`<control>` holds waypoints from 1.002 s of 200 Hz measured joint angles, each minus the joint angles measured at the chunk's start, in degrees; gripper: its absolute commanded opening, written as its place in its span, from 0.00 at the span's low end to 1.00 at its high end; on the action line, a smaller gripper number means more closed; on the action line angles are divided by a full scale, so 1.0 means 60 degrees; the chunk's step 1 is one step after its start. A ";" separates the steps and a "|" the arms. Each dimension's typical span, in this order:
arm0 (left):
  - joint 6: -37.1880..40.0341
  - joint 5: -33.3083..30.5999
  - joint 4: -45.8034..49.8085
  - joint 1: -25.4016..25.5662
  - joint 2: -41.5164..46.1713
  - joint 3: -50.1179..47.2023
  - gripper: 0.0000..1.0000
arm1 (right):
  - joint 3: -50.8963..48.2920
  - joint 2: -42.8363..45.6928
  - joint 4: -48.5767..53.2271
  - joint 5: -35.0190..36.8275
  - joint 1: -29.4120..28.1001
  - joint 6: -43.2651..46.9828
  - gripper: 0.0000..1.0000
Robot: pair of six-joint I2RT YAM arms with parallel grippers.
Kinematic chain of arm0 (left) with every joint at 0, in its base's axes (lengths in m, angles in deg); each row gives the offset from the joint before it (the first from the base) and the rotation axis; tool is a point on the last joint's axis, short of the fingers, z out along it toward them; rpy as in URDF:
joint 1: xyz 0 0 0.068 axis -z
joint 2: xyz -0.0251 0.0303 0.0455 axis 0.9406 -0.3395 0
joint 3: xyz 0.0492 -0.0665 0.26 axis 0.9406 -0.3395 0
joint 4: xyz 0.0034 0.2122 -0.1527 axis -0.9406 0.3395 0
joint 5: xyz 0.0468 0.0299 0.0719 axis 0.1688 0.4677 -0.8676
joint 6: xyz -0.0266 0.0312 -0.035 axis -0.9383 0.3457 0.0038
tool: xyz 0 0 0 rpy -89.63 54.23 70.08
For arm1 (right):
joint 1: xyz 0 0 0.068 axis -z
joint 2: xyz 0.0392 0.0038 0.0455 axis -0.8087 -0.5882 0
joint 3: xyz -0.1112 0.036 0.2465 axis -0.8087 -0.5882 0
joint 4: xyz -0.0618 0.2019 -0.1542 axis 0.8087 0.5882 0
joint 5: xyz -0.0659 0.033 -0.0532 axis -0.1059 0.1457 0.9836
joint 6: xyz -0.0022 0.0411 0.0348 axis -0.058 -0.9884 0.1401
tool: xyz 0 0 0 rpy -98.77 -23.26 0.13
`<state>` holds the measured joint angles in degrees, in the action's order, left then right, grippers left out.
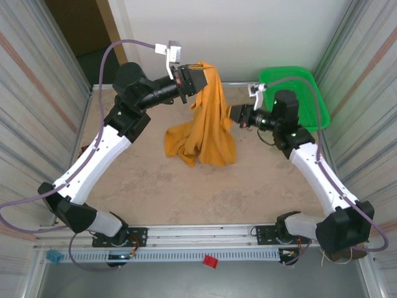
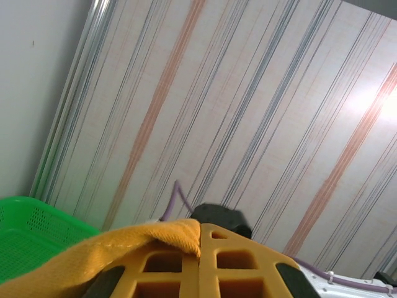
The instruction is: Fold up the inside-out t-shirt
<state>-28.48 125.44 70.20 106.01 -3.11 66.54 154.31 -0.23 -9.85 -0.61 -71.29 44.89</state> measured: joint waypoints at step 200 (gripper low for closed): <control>-0.0229 -0.3541 0.1388 -0.4127 0.0084 -0.5034 0.00 | 0.1803 -0.3854 0.0918 0.2590 -0.1264 0.0597 0.52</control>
<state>-29.86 104.19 78.53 81.25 -2.60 36.33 165.13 -23.36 -4.34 14.93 -78.88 48.47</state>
